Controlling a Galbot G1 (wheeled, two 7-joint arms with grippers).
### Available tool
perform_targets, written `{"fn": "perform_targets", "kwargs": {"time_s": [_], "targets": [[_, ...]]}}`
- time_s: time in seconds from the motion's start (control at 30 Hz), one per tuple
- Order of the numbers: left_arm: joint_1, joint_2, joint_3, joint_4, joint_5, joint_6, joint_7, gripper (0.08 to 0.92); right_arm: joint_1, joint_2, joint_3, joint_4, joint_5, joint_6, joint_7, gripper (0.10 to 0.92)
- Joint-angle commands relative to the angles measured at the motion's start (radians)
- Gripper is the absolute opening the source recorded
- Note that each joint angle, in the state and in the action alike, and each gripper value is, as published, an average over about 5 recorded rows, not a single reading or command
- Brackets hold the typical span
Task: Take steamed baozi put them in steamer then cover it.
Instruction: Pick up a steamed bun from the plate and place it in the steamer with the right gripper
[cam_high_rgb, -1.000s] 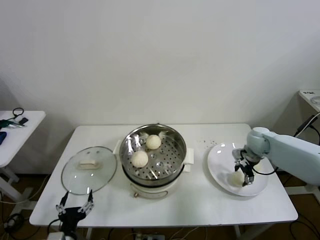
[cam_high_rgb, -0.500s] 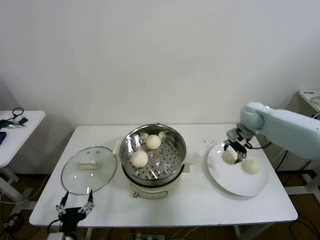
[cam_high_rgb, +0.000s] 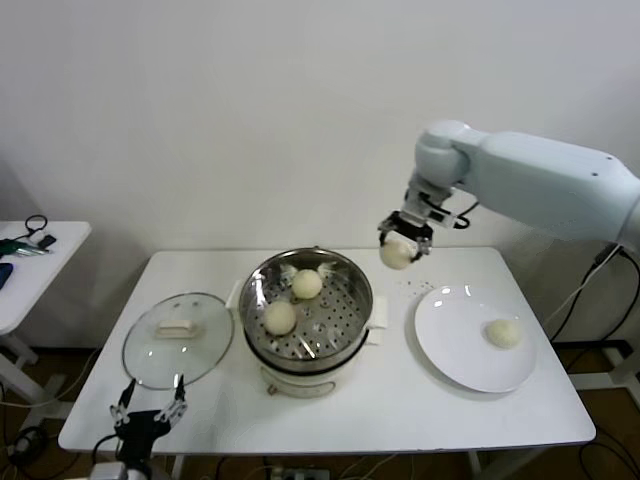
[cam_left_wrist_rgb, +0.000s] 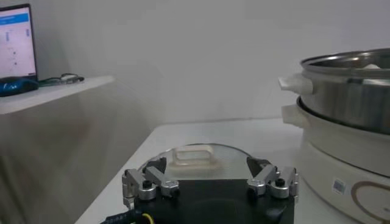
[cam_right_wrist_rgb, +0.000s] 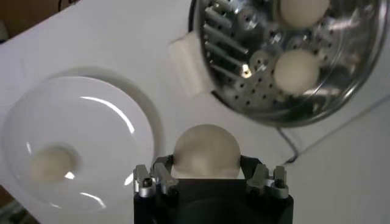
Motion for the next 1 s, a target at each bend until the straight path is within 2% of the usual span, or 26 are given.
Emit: {"fn": "perform_targets", "kwargs": {"time_s": [0.03, 0.3, 1.0], "targets": [[0.006, 0.030, 0.004, -0.005, 0.001, -0.008, 0.001, 0.823, 0.022, 0.209, 0.030, 0.050, -0.018, 0.118, -0.005, 0.721], [0.013, 0.051, -0.001, -0.003, -0.001, -0.016, 0.000, 0.823, -0.049, 0.266, -0.016, 0.086, -0.062, 0.144, -0.003, 0.723], [0.029, 0.087, -0.003, -0.005, -0.017, 0.012, 0.009, 0.823, -0.144, 0.280, -0.087, 0.120, -0.099, 0.133, -0.002, 0.729]]}}
